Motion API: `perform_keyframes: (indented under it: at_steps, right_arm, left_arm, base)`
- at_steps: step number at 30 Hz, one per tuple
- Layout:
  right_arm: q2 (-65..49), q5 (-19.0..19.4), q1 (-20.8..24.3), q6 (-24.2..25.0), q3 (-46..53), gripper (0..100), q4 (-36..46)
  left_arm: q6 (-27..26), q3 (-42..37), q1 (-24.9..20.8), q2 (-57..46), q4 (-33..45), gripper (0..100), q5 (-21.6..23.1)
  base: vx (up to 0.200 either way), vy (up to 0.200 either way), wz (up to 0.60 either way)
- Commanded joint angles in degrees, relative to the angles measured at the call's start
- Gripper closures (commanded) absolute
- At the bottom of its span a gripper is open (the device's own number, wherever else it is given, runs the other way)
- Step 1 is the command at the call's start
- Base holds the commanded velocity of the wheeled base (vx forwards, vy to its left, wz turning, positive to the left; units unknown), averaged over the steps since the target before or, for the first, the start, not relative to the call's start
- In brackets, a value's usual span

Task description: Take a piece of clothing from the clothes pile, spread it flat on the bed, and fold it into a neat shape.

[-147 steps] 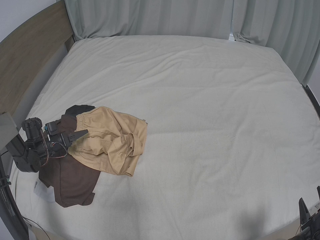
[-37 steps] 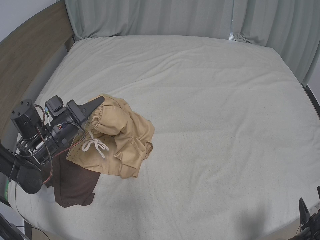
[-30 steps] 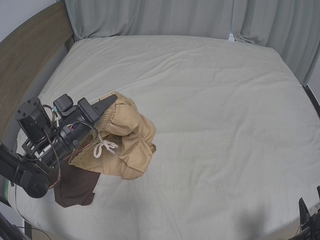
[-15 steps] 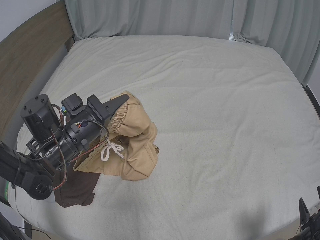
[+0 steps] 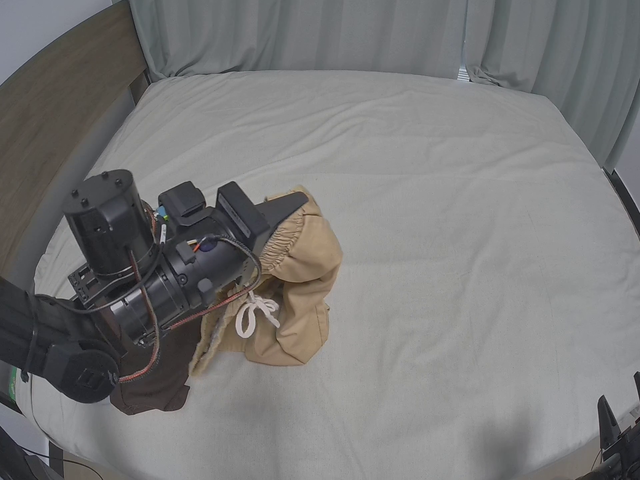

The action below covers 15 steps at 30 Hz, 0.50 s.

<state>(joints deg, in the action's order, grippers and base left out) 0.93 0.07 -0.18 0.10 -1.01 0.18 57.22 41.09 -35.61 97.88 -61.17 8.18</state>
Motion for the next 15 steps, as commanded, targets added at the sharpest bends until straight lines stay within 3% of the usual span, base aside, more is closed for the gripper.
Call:
perform_keyframes:
  at_steps: [1, 7, 15]
  right_arm:
    - [-0.9, 0.0, 0.0, 0.0, 1.0, 0, 0.0]
    - [-0.9, 0.0, 0.0, 0.0, 1.0, 0, 0.0]
    - [-0.9, 0.0, 0.0, 0.0, 1.0, 0, 0.0]
  left_arm:
    - [0.1, 4.4, -3.2, -0.1, 4.0, 100, 0.0]
    - [2.6, 9.3, -6.2, 0.5, 9.5, 100, -0.2]
    - [2.6, 11.6, -10.0, 5.1, 9.6, 100, 0.1]
  base:
    - [0.000, 0.000, 0.00]
    - [0.000, 0.000, 0.00]
    - [0.000, 0.000, 0.00]
